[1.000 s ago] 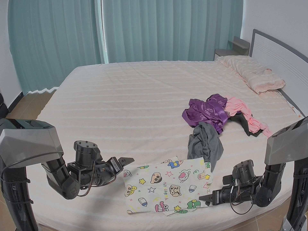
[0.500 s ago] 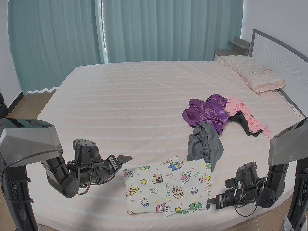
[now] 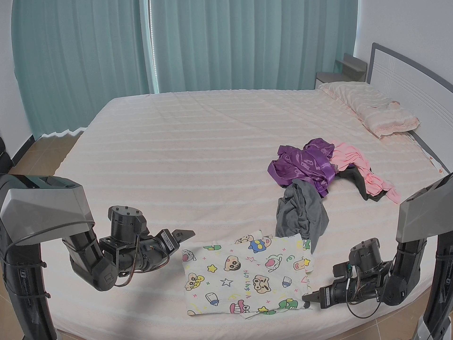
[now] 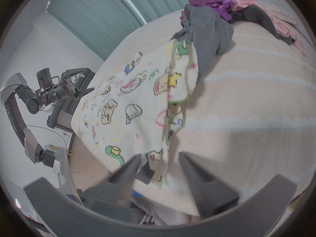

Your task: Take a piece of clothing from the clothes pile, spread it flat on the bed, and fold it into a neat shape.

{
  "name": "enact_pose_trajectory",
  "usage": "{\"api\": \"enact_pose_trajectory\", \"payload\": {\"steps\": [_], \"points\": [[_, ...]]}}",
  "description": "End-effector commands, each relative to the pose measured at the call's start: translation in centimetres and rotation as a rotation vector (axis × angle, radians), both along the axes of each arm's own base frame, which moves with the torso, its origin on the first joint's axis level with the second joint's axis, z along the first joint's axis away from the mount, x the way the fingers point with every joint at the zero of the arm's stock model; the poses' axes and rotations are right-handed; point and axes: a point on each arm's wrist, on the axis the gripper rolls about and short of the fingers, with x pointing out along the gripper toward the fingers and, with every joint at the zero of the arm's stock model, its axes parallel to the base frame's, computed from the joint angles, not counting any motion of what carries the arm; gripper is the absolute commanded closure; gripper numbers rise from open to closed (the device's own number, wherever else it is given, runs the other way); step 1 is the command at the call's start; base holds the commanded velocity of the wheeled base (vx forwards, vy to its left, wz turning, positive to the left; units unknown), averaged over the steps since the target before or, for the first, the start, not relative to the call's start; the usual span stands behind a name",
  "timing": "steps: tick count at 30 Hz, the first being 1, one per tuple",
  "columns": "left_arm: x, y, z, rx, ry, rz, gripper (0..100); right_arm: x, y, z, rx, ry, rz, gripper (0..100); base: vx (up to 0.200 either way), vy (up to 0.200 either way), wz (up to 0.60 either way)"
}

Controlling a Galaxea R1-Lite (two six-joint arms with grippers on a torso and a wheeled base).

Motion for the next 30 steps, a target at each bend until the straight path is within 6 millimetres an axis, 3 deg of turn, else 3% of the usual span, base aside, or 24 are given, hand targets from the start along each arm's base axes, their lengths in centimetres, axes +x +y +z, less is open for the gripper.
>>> {"api": "enact_pose_trajectory", "payload": {"steps": [1,6,13,20,30], "points": [[0.0,0.0,-0.2,0.003,0.005,0.001,0,0.3,-0.2,1.3,0.022,-0.064,-0.012,0,0.000,0.000,0.00],[0.3,0.2,-0.2,0.000,0.002,0.008,0,1.7,0.3,5.3,0.111,-0.234,-0.024,0,0.000,0.000,0.00],[0.3,0.2,-0.4,0.003,0.005,0.009,0,5.5,3.2,7.8,0.302,-0.280,-0.111,0,0.000,0.000,0.00],[0.4,0.2,-0.7,0.006,0.012,0.010,0,8.8,3.6,2.9,0.250,-0.217,-0.198,0,0.000,0.000,0.00],[0.4,0.1,-1.0,0.010,0.019,0.008,0,9.5,2.9,1.4,0.229,-0.205,-0.231,0,0.000,0.000,0.00]]}}
